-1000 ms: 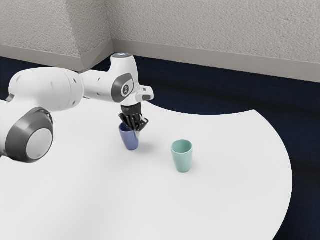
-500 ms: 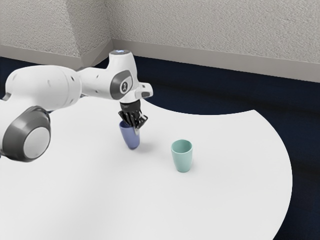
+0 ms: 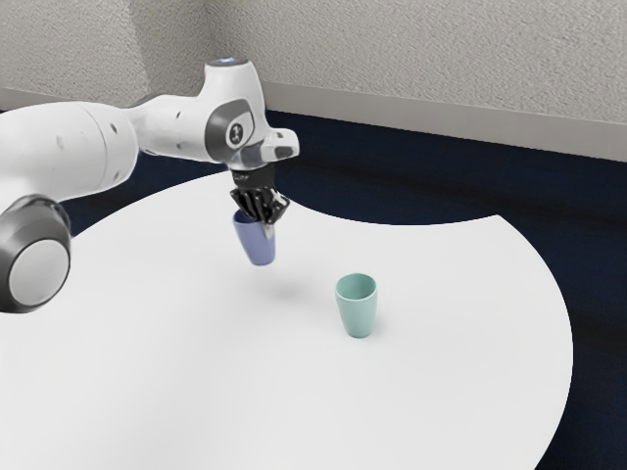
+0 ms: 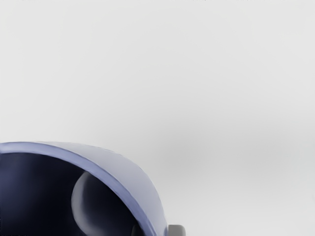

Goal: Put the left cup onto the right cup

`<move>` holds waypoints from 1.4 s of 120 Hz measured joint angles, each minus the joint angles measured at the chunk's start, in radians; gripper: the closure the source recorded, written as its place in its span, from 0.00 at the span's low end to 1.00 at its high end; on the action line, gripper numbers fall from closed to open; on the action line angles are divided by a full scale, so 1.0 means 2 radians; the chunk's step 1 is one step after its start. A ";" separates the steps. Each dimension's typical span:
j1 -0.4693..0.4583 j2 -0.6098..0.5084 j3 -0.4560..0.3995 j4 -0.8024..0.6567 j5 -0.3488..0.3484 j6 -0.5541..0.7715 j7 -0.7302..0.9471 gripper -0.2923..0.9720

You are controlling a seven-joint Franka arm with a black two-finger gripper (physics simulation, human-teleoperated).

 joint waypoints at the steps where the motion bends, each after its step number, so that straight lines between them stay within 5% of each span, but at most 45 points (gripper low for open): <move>1: 0.000 -0.001 0.000 0.000 0.000 -0.001 0.000 0.85; 68: -0.063 -0.073 -0.001 -0.017 0.026 -0.034 -0.002 0.85; 168: -0.100 -0.073 -0.048 -0.006 0.053 -0.038 -0.008 0.85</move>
